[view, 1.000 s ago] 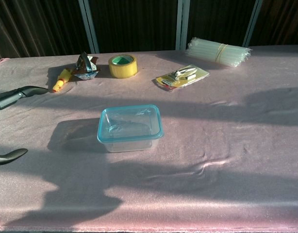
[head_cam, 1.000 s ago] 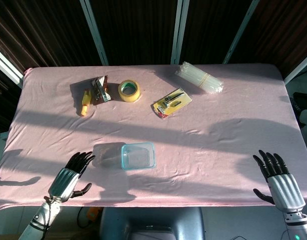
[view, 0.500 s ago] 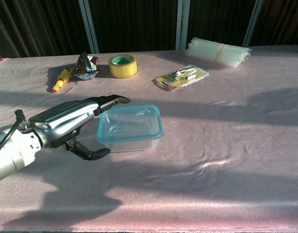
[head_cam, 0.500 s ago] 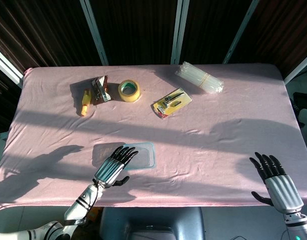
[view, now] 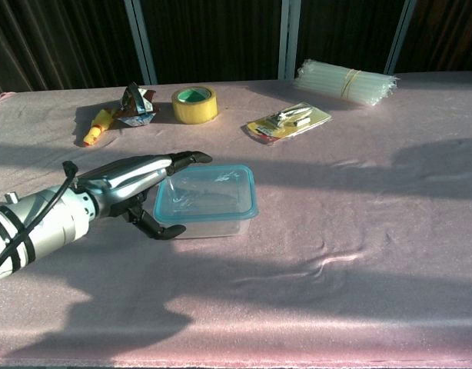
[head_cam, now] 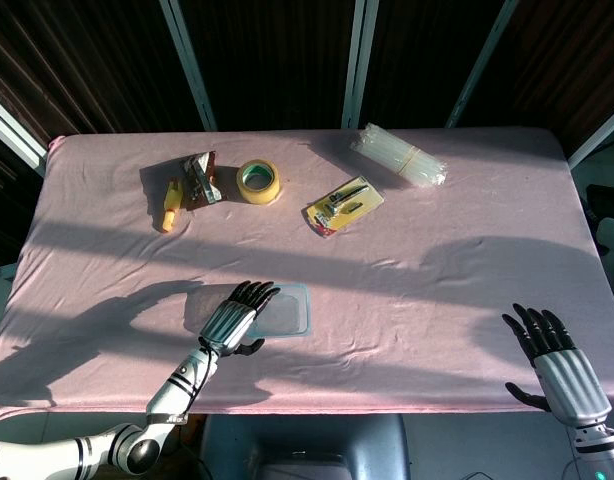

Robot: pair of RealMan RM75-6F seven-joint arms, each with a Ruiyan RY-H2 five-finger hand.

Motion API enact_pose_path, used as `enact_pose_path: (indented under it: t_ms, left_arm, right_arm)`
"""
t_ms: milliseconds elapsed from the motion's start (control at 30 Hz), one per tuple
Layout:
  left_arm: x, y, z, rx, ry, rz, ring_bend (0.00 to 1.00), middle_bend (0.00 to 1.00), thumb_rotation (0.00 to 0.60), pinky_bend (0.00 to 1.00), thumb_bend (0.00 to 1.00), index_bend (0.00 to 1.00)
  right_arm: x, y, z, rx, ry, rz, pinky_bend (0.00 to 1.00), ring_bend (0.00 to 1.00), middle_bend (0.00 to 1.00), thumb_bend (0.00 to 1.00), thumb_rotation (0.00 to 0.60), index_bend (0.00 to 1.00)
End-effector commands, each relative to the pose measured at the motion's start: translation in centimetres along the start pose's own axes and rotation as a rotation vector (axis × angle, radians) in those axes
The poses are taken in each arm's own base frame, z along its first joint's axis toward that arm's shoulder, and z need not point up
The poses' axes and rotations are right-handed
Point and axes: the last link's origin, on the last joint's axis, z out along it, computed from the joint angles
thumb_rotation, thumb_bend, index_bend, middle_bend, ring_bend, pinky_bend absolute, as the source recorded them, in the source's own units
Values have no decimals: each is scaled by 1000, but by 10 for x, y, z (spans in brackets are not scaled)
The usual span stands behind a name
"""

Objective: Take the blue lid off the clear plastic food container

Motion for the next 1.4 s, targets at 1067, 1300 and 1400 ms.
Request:
enact_pose_path:
  t_ms: [1067,1300,1400]
  left_arm:
    - [-29,19,11,-128,16,29,362,372,600,386,296,0]
    - [-30,19,11,-124,9,27,356,365,600,383,295,0]
    - [-29,18,11,-119,6,30,356,363,600,382,295,0]
  right_arm:
    - [-47,-87,92,325,-79,-70,0,0,33,265,600,401]
    - [-63,-121,121,427,-48,-11,0,0,98,338,600,553]
    - [-66,-134,129,464,-15,28,0,0,103,358,600,582]
